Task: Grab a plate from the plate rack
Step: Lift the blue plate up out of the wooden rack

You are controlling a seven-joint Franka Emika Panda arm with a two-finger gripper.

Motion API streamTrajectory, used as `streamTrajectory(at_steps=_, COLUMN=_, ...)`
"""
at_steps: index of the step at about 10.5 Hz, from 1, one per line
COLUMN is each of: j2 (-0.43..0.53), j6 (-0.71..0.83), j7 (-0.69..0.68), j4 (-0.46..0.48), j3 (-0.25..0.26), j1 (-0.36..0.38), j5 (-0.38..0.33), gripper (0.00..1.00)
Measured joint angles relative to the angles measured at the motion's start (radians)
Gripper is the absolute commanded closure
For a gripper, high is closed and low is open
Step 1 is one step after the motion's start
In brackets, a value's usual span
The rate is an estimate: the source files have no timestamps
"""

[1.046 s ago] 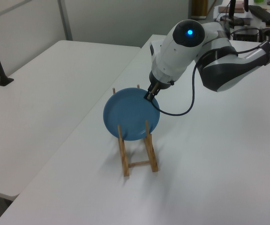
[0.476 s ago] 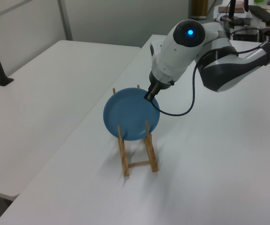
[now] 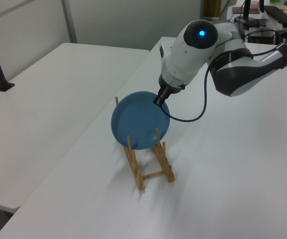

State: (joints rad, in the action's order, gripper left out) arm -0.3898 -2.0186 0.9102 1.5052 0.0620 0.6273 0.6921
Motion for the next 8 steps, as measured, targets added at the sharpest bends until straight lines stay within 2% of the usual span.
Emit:
streamTrajectory(at_steps=4, j2=0.033, j6=0.015, j7=0.0, j4=-0.005, j3=0.0, j1=-0.006, j5=0.022, gripper=1.0)
streamTrajectory(at_steps=8, j2=0.105, j6=0.033, j7=-0.002, j4=-0.009, j3=0.006, j1=-0.035, j5=0.022, gripper=1.0)
